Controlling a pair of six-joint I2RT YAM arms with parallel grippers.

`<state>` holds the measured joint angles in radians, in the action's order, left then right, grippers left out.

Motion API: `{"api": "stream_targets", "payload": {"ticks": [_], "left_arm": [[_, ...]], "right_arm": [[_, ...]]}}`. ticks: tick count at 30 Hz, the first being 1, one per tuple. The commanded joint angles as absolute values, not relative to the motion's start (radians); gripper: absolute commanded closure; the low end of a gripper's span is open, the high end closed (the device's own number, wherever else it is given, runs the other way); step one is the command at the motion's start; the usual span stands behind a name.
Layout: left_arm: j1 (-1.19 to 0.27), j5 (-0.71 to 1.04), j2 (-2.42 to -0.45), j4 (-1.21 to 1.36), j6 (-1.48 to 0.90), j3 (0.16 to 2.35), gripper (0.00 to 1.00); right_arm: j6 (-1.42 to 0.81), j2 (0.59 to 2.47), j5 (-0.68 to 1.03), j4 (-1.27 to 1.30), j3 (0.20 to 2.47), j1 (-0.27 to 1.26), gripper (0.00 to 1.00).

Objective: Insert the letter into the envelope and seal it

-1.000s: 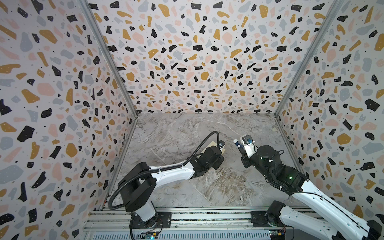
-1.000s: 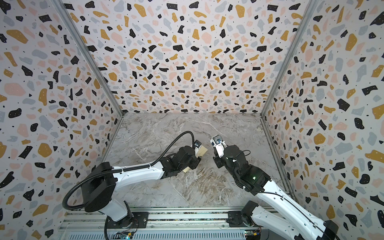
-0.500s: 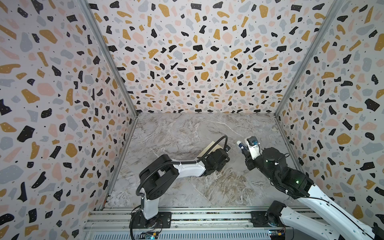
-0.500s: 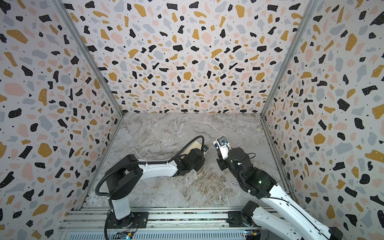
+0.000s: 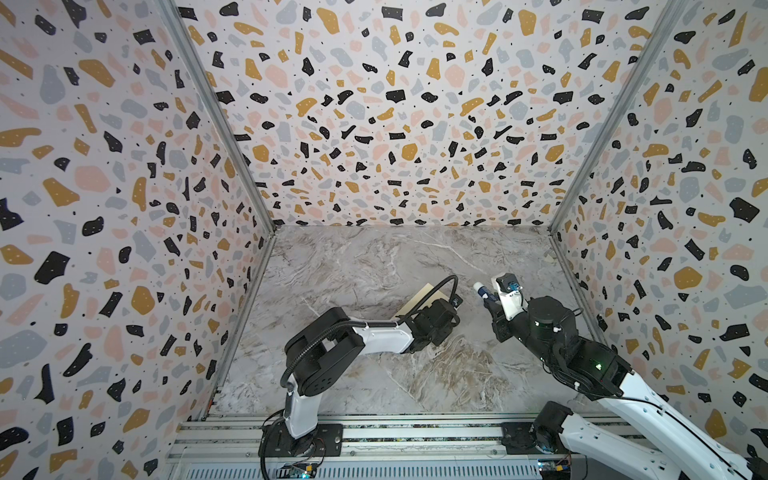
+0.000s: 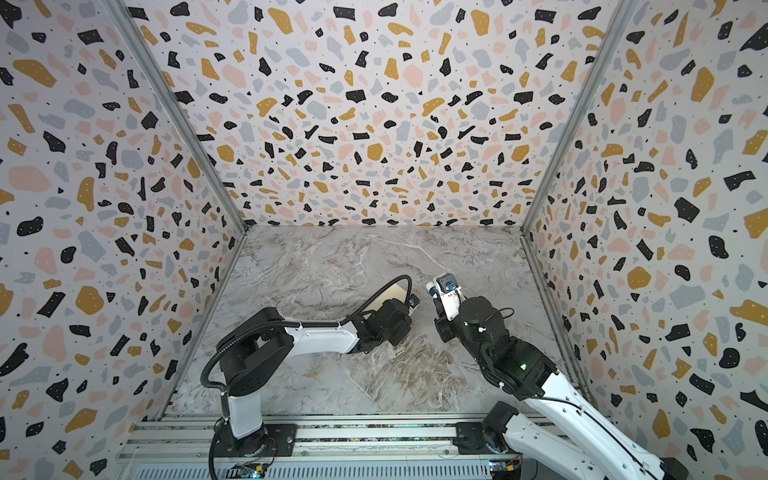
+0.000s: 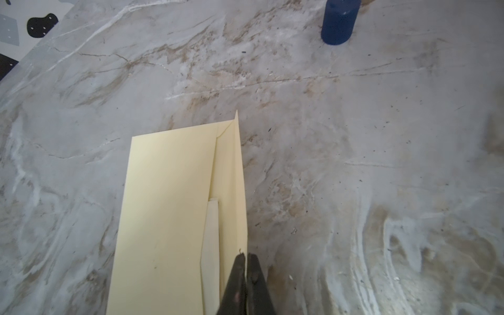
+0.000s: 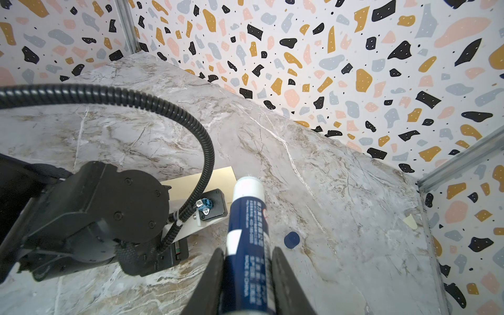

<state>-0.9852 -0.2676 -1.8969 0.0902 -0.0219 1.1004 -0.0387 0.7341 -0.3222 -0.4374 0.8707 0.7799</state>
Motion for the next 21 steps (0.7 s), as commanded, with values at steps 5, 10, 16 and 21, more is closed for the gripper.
{"api": "stream_targets", "payload": {"ticks": [5,10,16,21], "left_arm": [[-0.994,-0.183,-1.702,0.167,-0.001,0.960,1.00],[-0.999,-0.177,-1.635,0.153,0.008,0.884,1.00],[-1.009,-0.179,-1.584,0.147,0.025,0.811,1.00],[-1.018,-0.152,-1.558,0.138,0.034,0.782,1.00]], "right_arm": [[-0.052,0.760,-0.277,-0.479,0.945,0.776,1.00],[-0.062,0.797,-0.248,-0.517,0.982,0.775,1.00],[-0.067,0.838,-0.226,-0.547,1.008,0.773,1.00],[-0.072,0.854,-0.189,-0.554,1.021,0.773,1.00]]}}
